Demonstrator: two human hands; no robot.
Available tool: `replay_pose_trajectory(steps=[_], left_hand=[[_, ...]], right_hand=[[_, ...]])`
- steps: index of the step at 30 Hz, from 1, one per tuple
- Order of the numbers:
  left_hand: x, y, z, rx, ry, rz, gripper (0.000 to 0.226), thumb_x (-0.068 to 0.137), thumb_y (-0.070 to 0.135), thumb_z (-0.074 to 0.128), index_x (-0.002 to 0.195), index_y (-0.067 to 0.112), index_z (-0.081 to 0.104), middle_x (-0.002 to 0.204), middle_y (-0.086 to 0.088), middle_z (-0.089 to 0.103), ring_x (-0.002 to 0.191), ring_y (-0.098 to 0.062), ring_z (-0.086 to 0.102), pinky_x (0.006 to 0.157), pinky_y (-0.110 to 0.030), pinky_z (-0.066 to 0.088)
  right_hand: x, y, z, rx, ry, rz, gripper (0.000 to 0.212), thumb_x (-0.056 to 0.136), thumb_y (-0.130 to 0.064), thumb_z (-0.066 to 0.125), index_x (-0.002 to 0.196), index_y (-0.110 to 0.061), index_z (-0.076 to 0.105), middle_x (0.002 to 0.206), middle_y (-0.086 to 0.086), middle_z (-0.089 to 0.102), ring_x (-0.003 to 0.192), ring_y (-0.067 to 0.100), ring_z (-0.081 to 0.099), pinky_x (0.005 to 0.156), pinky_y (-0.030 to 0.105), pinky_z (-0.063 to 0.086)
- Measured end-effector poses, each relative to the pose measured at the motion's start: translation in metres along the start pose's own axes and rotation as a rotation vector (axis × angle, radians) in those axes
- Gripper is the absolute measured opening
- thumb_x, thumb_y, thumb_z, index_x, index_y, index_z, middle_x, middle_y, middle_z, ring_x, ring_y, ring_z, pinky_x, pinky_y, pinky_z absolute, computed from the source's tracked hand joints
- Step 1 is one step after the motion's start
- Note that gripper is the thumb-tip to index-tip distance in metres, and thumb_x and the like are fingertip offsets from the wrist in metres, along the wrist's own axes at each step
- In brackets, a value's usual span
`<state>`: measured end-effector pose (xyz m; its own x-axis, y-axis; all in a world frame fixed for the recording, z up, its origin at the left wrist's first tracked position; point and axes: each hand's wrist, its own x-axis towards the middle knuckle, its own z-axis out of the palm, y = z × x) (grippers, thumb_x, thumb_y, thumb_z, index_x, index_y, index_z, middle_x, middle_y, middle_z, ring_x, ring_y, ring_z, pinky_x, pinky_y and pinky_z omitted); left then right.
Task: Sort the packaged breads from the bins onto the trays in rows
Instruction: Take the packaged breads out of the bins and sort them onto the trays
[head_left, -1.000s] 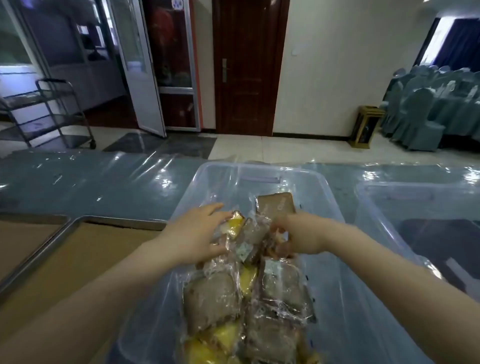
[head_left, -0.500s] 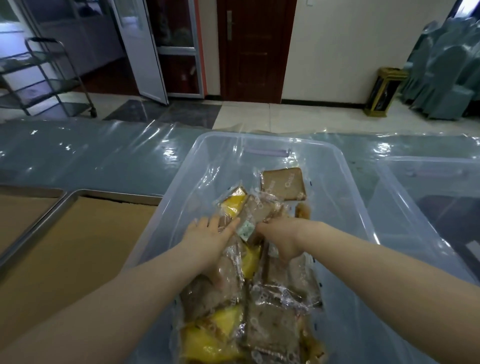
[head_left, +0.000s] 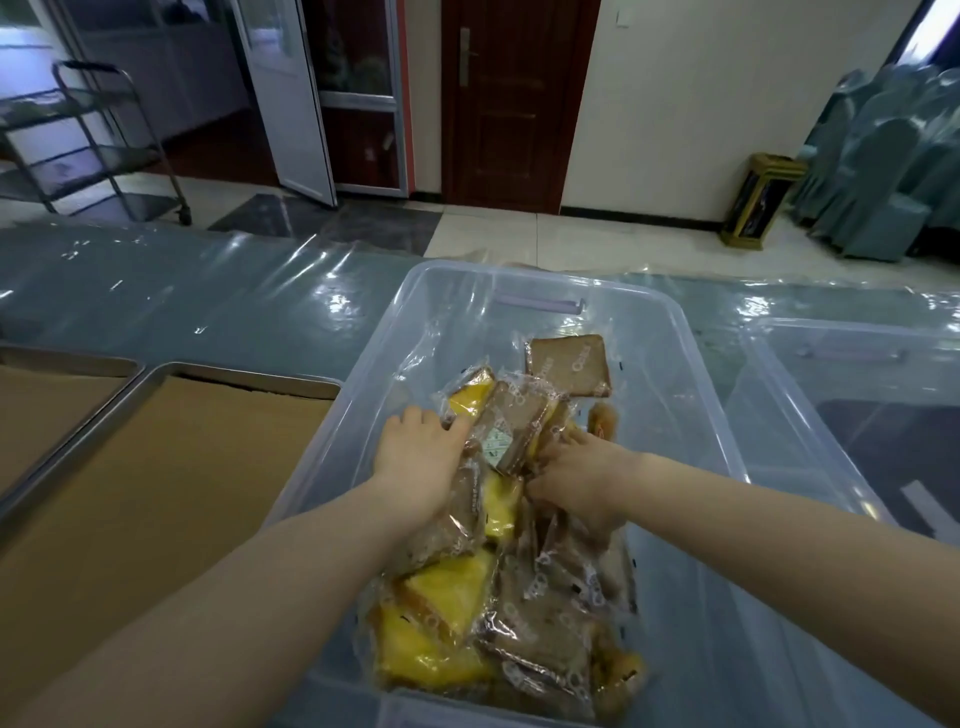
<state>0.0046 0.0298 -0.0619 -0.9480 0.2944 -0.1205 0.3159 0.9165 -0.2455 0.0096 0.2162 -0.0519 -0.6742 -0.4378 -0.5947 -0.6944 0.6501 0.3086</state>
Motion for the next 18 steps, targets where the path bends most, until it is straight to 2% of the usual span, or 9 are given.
replay_pose_trajectory(steps=[2, 5, 7, 11, 14, 16, 18], left_hand=[[-0.001, 0.001, -0.001, -0.044, 0.008, -0.007, 0.068, 0.077, 0.015, 0.067, 0.130, 0.018, 0.024, 0.118, -0.015, 0.048, 0.104, -0.031, 0.048, 0.074, -0.034, 0.037], [-0.002, 0.000, -0.003, -0.114, 0.016, -0.017, 0.068, 0.077, 0.011, 0.067, 0.130, 0.019, 0.025, 0.115, -0.015, 0.046, 0.097, -0.030, 0.052, 0.064, -0.032, 0.035], [-0.002, 0.000, -0.004, -0.129, 0.032, -0.017, 0.068, 0.077, 0.008, 0.066, 0.129, 0.019, 0.025, 0.113, -0.015, 0.046, 0.094, -0.029, 0.053, 0.062, -0.032, 0.035], [-0.002, -0.002, -0.005, -0.128, 0.068, -0.013, 0.066, 0.077, 0.007, 0.064, 0.129, 0.019, 0.026, 0.112, -0.015, 0.046, 0.093, -0.028, 0.052, 0.062, -0.032, 0.035], [0.000, -0.005, -0.007, -0.135, 0.080, -0.002, 0.070, 0.076, 0.011, 0.067, 0.131, 0.020, 0.025, 0.112, -0.013, 0.046, 0.094, -0.028, 0.051, 0.062, -0.032, 0.034], [0.002, -0.007, -0.009, -0.139, 0.092, -0.006, 0.072, 0.075, 0.014, 0.069, 0.131, 0.021, 0.024, 0.112, -0.012, 0.046, 0.094, -0.027, 0.051, 0.062, -0.032, 0.034], [0.003, -0.009, -0.009, -0.142, 0.119, -0.022, 0.076, 0.075, 0.017, 0.071, 0.132, 0.021, 0.021, 0.112, -0.012, 0.046, 0.094, -0.027, 0.050, 0.063, -0.031, 0.034]], right_hand=[[-0.002, 0.001, 0.006, 0.004, -0.018, 0.023, 0.067, 0.080, -0.023, 0.070, 0.138, -0.026, 0.036, 0.137, 0.008, 0.047, 0.133, 0.034, 0.032, 0.113, 0.056, 0.007], [-0.002, -0.001, 0.009, 0.021, -0.051, 0.047, 0.099, 0.077, -0.023, 0.075, 0.148, -0.041, 0.008, 0.150, 0.010, 0.033, 0.142, 0.035, 0.015, 0.111, 0.064, -0.004], [-0.001, -0.004, 0.008, 0.010, -0.062, 0.048, 0.102, 0.079, -0.018, 0.072, 0.147, -0.047, 0.001, 0.152, 0.008, 0.030, 0.144, 0.034, 0.008, 0.109, 0.066, -0.007], [0.000, -0.005, 0.005, 0.019, -0.012, 0.016, 0.077, 0.083, -0.019, 0.067, 0.145, -0.038, 0.026, 0.146, 0.006, 0.037, 0.141, 0.033, 0.017, 0.109, 0.065, -0.005], [0.002, -0.007, 0.000, 0.006, -0.021, -0.028, 0.076, 0.076, -0.028, 0.075, 0.142, -0.030, 0.036, 0.149, 0.006, 0.033, 0.142, 0.031, 0.015, 0.111, 0.065, 0.004], [0.003, -0.007, -0.003, 0.061, -0.087, -0.049, 0.070, 0.070, -0.032, 0.079, 0.132, -0.026, 0.047, 0.139, 0.004, 0.046, 0.136, 0.029, 0.030, 0.110, 0.061, 0.012], [0.003, 0.001, -0.006, 0.163, -0.114, -0.021, 0.058, 0.066, -0.033, 0.082, 0.114, -0.021, 0.051, 0.115, -0.001, 0.057, 0.113, 0.025, 0.049, 0.105, 0.053, 0.032]])
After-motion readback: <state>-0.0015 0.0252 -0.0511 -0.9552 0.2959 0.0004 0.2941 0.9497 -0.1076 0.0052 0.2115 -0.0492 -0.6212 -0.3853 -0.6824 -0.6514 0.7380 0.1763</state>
